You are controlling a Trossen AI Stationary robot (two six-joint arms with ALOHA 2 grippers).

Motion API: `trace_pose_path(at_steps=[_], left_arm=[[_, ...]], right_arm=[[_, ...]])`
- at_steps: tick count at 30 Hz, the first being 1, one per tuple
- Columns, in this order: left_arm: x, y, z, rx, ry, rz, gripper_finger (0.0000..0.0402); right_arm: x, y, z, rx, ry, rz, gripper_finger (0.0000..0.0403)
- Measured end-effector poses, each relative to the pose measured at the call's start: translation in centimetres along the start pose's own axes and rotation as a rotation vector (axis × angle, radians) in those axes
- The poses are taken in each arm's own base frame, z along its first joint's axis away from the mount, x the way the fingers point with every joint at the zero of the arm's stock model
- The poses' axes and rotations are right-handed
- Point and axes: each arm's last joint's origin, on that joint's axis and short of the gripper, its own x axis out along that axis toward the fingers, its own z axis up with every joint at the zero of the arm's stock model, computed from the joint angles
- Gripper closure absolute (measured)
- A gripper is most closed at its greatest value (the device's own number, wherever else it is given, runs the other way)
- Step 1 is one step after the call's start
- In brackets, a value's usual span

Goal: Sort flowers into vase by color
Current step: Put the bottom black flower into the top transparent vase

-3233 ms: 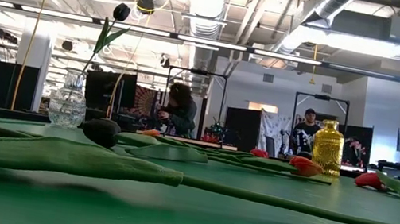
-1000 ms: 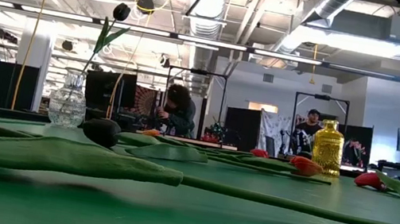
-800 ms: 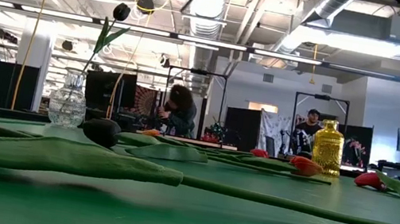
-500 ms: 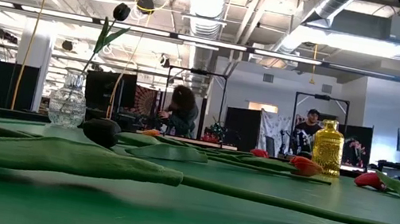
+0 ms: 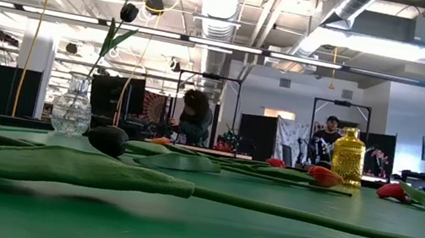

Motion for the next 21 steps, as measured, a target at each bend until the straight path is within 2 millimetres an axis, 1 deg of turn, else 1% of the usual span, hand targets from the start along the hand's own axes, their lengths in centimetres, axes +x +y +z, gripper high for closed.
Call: trace_pose_path(at_steps=[4,11,15,21], left_arm=[[-1.0,1.2,-2.1,0.016,-0.033,0.010,0.0400],[-2.2,2.6,-5.7,0.065,-0.071,0.067,0.0400],[-2.9,3.3,-6.8,0.084,-0.068,0.104,0.0400],[-3.2,3.9,-7.4,0.167,-0.061,0.195,0.0400]], right_arm=[[0.0,-0.1,0.0,0.000,-0.003,-0.001,0.0124],[0.0,-0.1,0.1,-0.001,-0.005,-0.003,0.0124],[0.0,-0.1,0.1,-0.001,-0.005,-0.003,0.0124],[0.0,-0.1,0.1,-0.001,-0.005,-0.003,0.0124]])
